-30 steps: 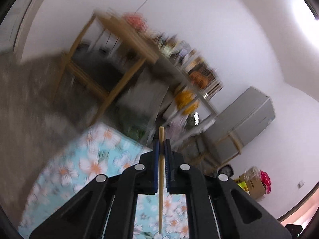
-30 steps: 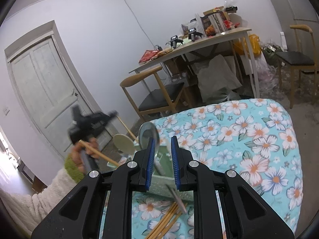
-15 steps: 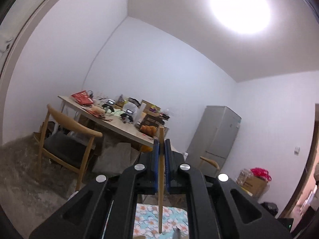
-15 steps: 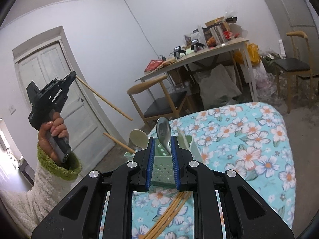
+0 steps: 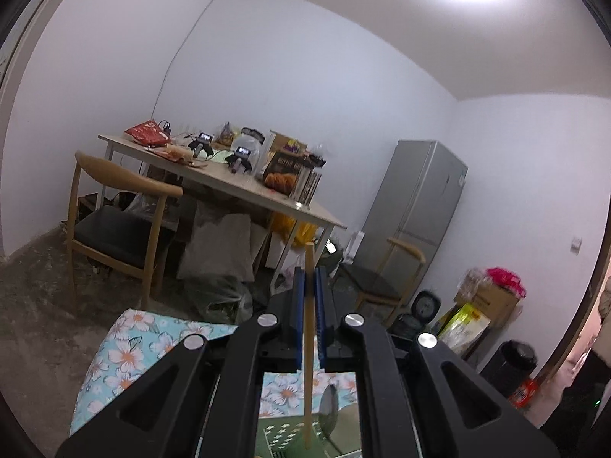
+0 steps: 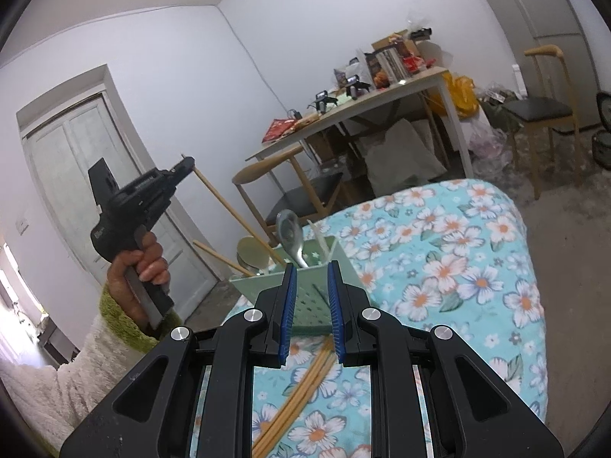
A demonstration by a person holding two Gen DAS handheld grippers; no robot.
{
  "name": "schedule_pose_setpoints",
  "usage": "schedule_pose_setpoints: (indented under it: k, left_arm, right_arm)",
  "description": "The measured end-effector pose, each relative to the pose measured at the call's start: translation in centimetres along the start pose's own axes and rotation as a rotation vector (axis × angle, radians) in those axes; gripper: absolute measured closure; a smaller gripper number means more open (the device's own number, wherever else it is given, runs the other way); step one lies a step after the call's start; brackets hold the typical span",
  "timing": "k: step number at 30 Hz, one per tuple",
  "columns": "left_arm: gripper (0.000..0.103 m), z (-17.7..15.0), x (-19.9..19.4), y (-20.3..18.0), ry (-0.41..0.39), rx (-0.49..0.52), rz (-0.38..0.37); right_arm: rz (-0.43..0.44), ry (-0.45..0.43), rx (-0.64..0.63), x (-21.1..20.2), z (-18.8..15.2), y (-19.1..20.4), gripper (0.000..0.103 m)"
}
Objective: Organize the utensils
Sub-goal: 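Carry the chopstick over the green holder, lower it in, open the left tool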
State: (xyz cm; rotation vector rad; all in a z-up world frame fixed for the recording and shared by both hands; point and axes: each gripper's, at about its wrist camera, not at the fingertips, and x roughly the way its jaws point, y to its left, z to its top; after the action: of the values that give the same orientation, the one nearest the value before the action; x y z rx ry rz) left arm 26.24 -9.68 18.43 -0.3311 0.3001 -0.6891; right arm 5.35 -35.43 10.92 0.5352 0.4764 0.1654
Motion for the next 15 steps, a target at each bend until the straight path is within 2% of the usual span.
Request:
schedule_pose_setpoints:
  k: [4,10,15]
  left_arm:
    - [0.099,-1.1,0.7,-0.9,0.01,0.037,0.022]
    - [0.098,-0.8,0.3,-1.3,-0.01,0.071,0.045]
    - [0.098,-2.3,1.3,-1.5,0.016,0.126,0.094]
  right_arm:
    - [0.0,0.008,0.023,0.4,-0.2,-0.9,0.085]
    - [0.004,0.013,0.039,0.5,-0.5,-1.6,0.085]
    - [0.01,0.018,0.046,0.6,-0.7,-1.6,0.085]
